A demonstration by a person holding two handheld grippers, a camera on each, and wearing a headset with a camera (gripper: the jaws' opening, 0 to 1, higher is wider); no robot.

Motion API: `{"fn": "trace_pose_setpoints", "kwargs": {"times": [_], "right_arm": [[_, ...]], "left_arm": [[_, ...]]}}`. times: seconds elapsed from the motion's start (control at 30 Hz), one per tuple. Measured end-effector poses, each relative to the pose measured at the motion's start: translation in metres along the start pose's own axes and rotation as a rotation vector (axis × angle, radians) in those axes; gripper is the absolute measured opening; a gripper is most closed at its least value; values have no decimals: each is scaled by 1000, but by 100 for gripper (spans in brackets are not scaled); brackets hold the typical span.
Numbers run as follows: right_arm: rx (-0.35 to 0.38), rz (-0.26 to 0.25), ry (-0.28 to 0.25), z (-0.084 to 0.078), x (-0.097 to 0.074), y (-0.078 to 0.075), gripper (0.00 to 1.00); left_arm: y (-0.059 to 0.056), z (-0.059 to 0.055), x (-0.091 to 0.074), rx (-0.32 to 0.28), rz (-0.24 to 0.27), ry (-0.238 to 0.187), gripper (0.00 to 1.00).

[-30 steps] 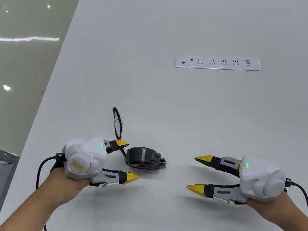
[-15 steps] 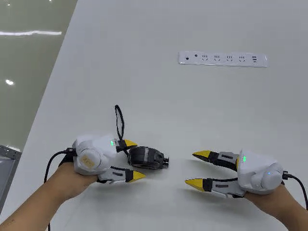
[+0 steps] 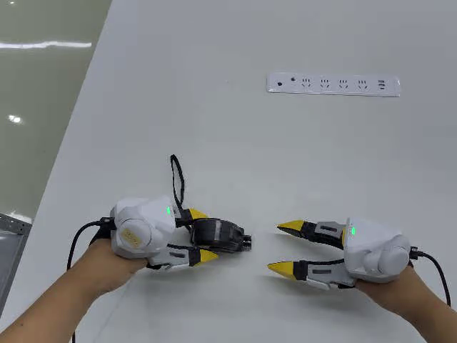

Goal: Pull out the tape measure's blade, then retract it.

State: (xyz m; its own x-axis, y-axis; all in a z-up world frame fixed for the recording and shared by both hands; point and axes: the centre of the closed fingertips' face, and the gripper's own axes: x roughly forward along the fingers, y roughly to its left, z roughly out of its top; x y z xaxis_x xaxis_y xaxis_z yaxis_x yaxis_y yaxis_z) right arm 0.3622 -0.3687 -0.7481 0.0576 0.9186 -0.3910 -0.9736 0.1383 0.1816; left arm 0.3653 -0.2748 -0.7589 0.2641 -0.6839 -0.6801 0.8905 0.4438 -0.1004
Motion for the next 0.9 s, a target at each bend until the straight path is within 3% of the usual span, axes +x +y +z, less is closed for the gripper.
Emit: {"fn": "trace_pose_setpoints", "kwargs": {"times": [0.5,0.9], "right_arm": [[1,6,-1,0,4,-2,41],[-61,33,20,-5,28,-2,39]], "left_arm": [[1,0,1,3,1,-3,34],[2,0,1,5,-7,-4,33]]}}
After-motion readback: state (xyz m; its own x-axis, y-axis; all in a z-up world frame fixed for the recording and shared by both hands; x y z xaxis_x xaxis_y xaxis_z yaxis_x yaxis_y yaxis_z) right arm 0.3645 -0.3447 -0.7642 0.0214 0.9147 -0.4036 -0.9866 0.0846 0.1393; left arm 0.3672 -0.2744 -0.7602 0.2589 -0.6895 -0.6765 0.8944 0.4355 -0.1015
